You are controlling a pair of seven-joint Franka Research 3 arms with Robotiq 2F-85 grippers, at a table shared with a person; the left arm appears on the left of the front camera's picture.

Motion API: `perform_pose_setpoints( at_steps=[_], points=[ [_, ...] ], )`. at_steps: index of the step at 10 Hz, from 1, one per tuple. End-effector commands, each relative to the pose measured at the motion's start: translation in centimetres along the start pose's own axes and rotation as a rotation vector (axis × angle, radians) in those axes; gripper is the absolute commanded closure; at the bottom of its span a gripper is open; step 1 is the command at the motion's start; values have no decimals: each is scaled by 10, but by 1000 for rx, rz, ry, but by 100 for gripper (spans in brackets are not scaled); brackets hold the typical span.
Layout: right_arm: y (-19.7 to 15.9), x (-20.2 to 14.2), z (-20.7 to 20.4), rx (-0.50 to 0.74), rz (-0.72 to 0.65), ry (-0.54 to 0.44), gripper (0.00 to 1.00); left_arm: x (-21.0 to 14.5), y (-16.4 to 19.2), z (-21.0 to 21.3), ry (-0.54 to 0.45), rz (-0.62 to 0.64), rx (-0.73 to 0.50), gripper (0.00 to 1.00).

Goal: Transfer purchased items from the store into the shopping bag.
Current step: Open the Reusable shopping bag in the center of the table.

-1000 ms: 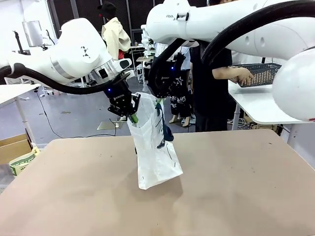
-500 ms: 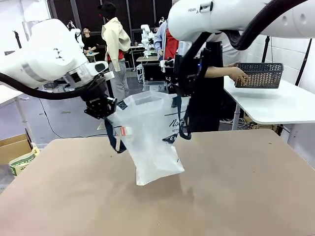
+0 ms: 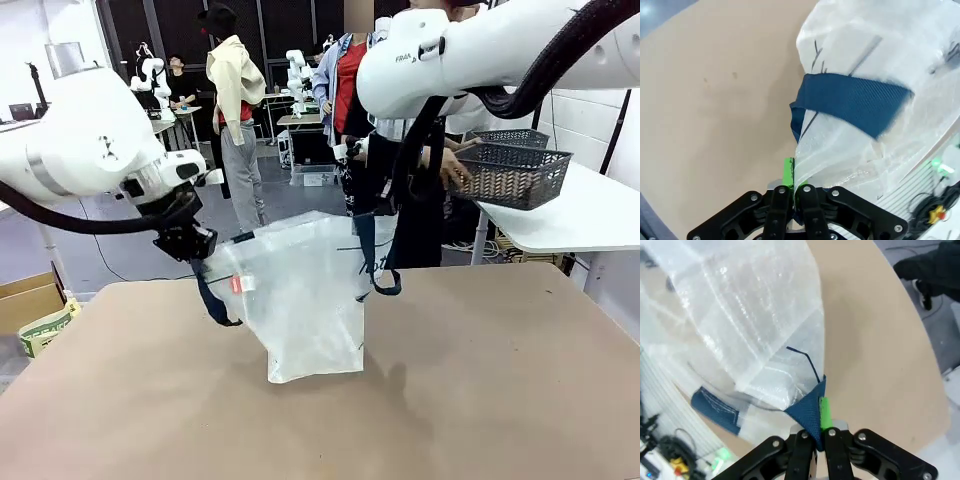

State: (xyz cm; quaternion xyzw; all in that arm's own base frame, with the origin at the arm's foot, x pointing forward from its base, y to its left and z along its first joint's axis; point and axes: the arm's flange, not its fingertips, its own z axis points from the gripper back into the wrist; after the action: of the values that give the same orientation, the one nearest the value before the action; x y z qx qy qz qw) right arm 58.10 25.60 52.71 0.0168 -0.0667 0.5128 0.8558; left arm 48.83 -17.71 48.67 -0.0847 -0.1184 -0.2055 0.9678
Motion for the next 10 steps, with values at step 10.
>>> perform_pose_setpoints(
  at_steps=[10],
  points=[
    [29, 21, -1, 19, 45, -21, 100, 16, -11, -5, -42, -202, -28, 100]
  ],
)
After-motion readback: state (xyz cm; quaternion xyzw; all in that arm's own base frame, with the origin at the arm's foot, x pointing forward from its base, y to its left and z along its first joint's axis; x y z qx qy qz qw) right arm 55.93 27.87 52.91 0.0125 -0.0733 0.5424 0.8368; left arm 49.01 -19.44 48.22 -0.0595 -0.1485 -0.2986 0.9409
